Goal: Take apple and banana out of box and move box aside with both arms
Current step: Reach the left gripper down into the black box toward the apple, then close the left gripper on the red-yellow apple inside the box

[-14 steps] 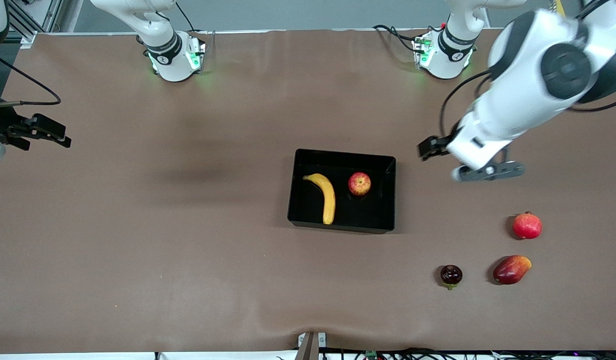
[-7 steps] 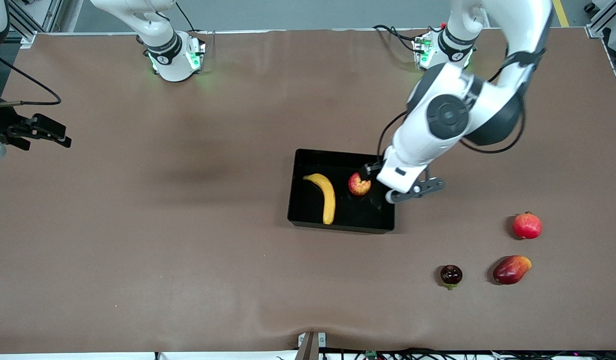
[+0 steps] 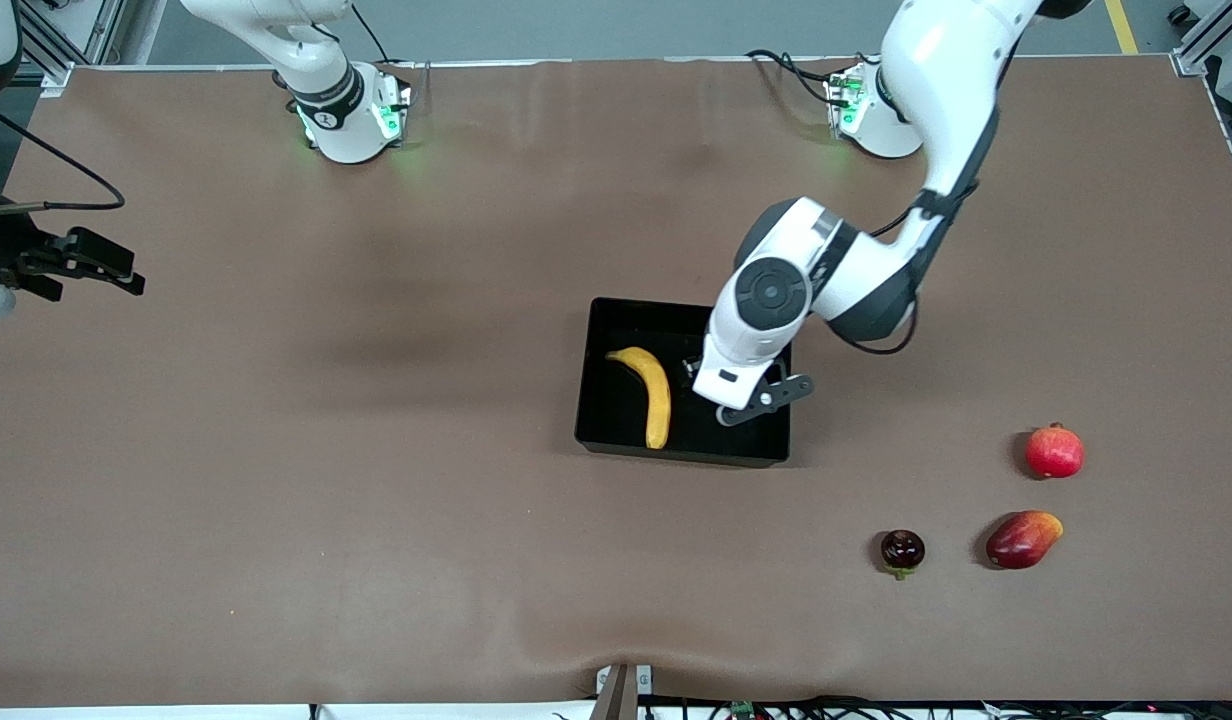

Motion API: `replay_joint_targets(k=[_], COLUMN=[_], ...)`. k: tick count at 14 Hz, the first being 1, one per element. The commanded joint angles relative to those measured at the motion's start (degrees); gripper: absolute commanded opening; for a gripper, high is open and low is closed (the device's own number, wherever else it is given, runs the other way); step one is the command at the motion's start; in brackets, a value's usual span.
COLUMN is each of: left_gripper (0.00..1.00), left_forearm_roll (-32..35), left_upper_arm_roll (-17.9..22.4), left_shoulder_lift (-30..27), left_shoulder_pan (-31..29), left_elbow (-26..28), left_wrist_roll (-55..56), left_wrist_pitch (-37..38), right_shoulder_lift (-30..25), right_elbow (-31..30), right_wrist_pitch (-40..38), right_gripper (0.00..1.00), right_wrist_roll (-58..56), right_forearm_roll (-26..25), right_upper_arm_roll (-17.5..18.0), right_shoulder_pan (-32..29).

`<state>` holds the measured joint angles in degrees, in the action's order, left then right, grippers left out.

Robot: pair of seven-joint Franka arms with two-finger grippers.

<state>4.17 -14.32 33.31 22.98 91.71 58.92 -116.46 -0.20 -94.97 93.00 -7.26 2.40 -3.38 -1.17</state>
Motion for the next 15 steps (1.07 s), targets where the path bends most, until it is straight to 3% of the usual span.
replay_joint_targets(k=[1, 8, 11, 12, 13, 14, 15], left_gripper=[1.00, 1.00, 1.00, 0.66, 0.25, 0.00, 0.00], left_forearm_roll=[2.7, 5.2, 5.5, 5.5, 5.5, 5.5, 5.5], left_upper_arm_roll=[0.2, 0.4, 0.5, 0.4, 0.4, 0.4, 0.4], left_shoulder_lift=[0.7, 6.7, 6.8, 6.8, 6.7, 6.4, 6.0], left_shoulder_pan=[0.6, 1.3, 1.6, 1.6, 1.6, 1.6, 1.6], left_elbow=[1.9, 2.6, 4.0, 4.0, 4.0, 3.9, 3.7], left_wrist_roll=[2.3, 5.2, 5.7, 5.8, 5.8, 5.6, 5.7], left_wrist_pitch=[-1.2, -8.0, -8.6, -8.5, -8.3, -8.0, -7.7], right_shoulder_lift=[-0.6, -0.5, -0.5, -0.5, -0.5, -0.5, -0.4], right_elbow=[0.2, 0.2, 0.2, 0.2, 0.2, 0.2, 0.2], right_wrist_pitch=[-0.6, -0.5, -0.6, -0.6, -0.6, -0.6, -0.6], right_gripper=[1.00, 1.00, 1.00, 1.00, 1.00, 1.00, 1.00], right_wrist_roll=[0.1, 0.0, 0.0, 0.0, -0.1, -0.1, -0.2], right_forearm_roll=[0.2, 0.5, 0.5, 0.5, 0.5, 0.5, 0.5], right_upper_arm_roll=[0.4, 0.4, 0.4, 0.4, 0.4, 0.4, 0.4], right_shoulder_pan=[-0.2, -0.2, -0.2, -0.2, -0.2, -0.2, -0.2])
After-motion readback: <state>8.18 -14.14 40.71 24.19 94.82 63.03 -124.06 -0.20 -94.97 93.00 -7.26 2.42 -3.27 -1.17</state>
